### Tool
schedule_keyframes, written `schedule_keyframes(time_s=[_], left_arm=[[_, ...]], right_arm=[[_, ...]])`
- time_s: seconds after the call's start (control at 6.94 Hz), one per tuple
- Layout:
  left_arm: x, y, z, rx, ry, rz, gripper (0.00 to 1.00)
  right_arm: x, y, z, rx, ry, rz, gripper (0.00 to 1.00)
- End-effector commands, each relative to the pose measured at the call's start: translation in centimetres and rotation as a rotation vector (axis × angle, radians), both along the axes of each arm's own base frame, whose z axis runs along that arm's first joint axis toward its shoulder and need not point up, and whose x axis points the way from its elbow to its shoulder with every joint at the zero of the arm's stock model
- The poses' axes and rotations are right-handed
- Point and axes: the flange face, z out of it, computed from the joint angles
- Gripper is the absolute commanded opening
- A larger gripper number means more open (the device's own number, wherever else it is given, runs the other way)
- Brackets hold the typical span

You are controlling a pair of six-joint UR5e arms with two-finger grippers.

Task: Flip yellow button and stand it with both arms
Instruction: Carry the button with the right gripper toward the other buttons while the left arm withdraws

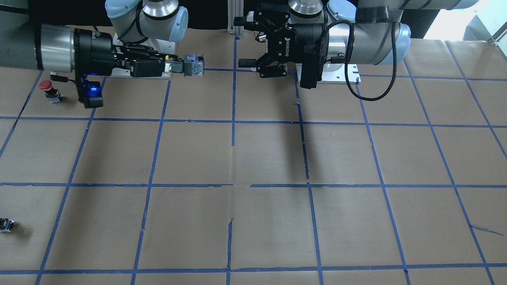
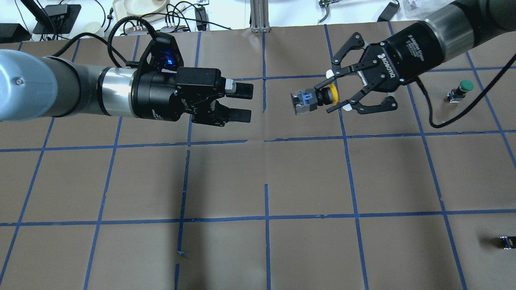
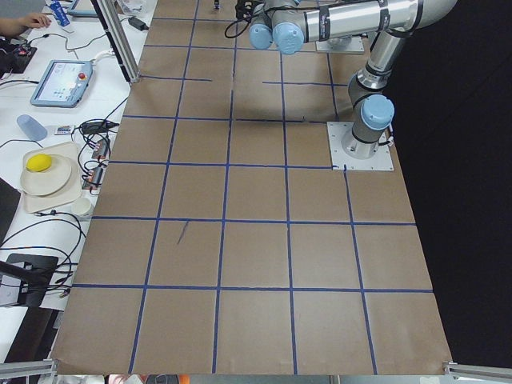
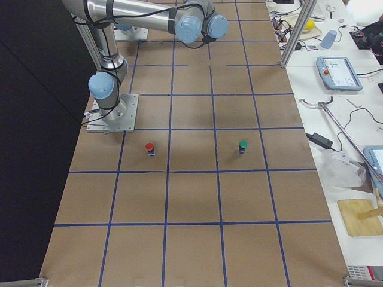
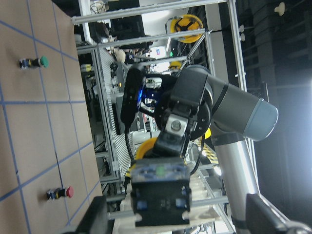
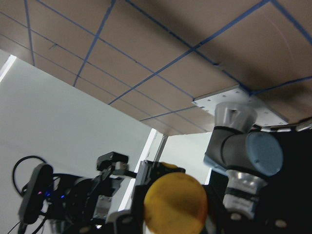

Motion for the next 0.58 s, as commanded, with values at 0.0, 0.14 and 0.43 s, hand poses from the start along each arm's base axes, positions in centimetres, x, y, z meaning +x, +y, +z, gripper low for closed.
schedule_keyframes(time_s=[0.0, 0.14, 0.43], left_arm=[[5.0, -3.3, -2.0, 0.005, -0.147, -0.087, 1.00], [6.0, -4.8, -3.2, 0.070, -0.207, -0.082, 1.00], [7.6, -6.3, -4.3, 0.068, -0.441, -0.124, 1.00]], right_arm=[[-5.3, 1.1, 0.6, -0.171, 0.174, 0.230, 0.25], [-6.3, 1.5, 0.2, -0.240, 0.234, 0.366, 0.23], [-8.6, 1.8, -0.6, -0.424, 0.282, 0.728, 0.20]])
